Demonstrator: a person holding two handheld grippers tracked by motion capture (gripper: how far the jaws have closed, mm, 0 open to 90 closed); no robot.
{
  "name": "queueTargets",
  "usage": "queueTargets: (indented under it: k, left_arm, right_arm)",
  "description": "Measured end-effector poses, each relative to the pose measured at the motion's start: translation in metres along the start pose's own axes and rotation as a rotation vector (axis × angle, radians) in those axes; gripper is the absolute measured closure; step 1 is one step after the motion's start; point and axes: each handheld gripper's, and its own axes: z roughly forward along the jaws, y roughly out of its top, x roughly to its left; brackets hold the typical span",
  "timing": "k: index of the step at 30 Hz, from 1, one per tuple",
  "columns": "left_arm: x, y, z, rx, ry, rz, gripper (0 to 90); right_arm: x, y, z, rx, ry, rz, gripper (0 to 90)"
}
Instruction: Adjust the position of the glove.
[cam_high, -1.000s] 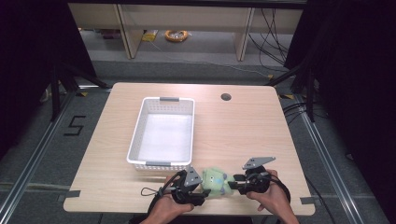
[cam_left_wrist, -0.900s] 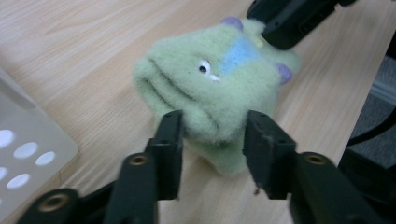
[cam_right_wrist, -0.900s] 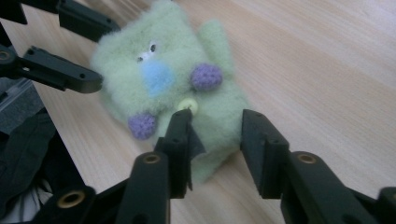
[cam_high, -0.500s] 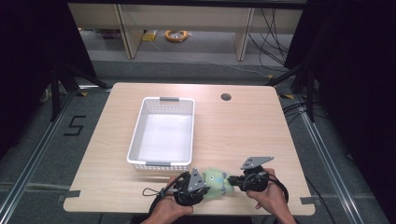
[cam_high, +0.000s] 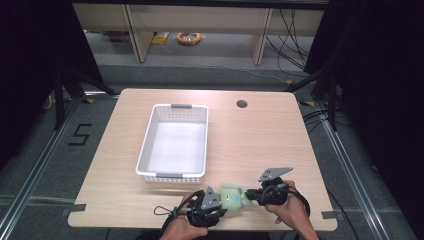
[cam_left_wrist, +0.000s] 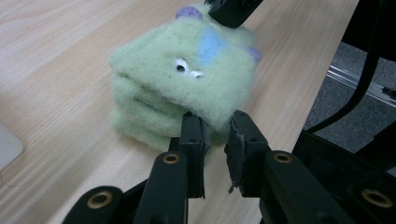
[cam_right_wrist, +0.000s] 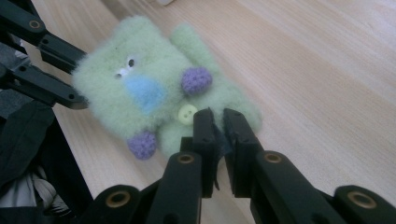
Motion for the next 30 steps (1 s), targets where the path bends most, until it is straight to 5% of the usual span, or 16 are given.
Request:
queueTargets:
  k: [4,6,10,11,12,17,22,30]
  left_arm:
    - [0.001,-0.001,-0.003,-0.003,-0.026,-0.01,73.2]
    - [0.002,-0.002,-0.005,-0.03,-0.042,-0.087,67.5]
    - [0.014,-0.001,-0.017,-0.048,-0.014,-0.108,57.9]
    - [0.014,-0.002,-0.018,-0.086,-0.01,-0.164,56.5]
    - [0.018,-0.002,-0.02,-0.087,-0.003,-0.157,54.4]
    - [0.027,-0.003,-0.022,-0.079,0.02,-0.234,48.4]
    - [0.028,-0.003,-0.014,-0.086,-0.022,-0.309,48.8]
    - [0.03,-0.003,-0.003,-0.044,-0.018,-0.306,49.1]
  right_arm:
    - [0.001,0.0,0.001,-0.007,-0.003,0.015,73.5]
    - [0.002,0.001,0.0,-0.036,-0.01,0.041,63.4]
    - [0.0,0.002,-0.006,-0.089,-0.014,0.082,54.5]
    - [-0.001,0.002,-0.009,-0.069,-0.011,0.091,51.2]
    - [-0.001,0.002,-0.006,-0.118,-0.02,0.125,49.6]
    - [-0.002,0.001,-0.005,-0.09,-0.024,0.169,45.5]
    - [-0.001,0.0,0.0,-0.066,0.0,0.199,44.5]
    - [-0.003,-0.003,0.011,-0.02,0.001,0.203,44.8]
